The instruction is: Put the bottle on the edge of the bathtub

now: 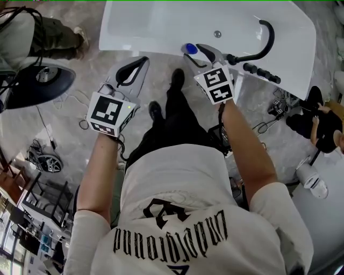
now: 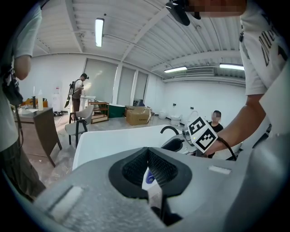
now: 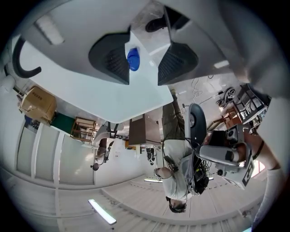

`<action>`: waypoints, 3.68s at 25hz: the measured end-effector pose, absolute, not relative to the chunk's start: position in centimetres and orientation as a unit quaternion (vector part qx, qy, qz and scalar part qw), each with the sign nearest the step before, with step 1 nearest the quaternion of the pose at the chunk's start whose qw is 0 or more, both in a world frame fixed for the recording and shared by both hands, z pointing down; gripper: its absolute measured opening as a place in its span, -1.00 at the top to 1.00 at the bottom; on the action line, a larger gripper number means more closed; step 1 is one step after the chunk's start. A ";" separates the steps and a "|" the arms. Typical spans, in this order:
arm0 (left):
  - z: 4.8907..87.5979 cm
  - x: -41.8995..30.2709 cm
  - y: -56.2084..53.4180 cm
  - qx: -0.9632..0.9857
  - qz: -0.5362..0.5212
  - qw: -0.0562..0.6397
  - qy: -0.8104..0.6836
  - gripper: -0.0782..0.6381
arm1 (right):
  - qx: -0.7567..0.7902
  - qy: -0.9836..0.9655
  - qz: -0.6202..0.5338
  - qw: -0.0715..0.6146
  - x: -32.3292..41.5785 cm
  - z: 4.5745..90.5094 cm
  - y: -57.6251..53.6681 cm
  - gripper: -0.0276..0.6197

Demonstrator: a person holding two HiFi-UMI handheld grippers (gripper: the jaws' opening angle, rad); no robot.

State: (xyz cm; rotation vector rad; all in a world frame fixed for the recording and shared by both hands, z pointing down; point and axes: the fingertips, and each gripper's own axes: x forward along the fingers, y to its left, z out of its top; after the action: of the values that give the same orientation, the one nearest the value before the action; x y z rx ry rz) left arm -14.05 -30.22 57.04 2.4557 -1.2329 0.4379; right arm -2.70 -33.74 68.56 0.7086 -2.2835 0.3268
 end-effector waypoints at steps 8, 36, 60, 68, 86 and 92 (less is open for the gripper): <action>51.3 -12.3 -26.0 0.887 0.141 0.149 -0.414 0.76 | 0.301 -0.894 0.096 0.317 -2.5 60.2 -29.9 0.49; 35.0 -17.4 -13.7 0.907 0.041 0.084 -0.410 0.76 | 0.332 -0.925 0.026 0.183 -6.2 37.7 -16.2 0.91; 28.0 -15.7 -6.5 0.913 0.004 0.073 -0.401 0.76 | 0.322 -0.933 0.002 0.159 -3.6 29.4 -7.3 0.91; 27.8 -12.3 -4.4 0.904 0.008 0.070 -0.421 0.76 | 0.300 -0.941 -0.014 0.157 -0.7 27.9 -5.6 0.91; 28.8 8.7 8.1 0.885 0.022 0.072 -0.460 0.76 | 0.263 -0.955 -0.008 0.134 21.0 28.1 7.7 0.91; 29.4 14.3 13.2 0.875 0.033 0.067 -0.478 0.76 | 0.236 -0.963 0.000 0.132 26.2 29.6 11.8 0.91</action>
State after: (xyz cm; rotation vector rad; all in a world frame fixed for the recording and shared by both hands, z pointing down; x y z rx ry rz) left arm 14.35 13.19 29.39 2.6380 -1.4396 0.1001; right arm 26.21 11.79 29.57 0.6854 -2.7934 0.0006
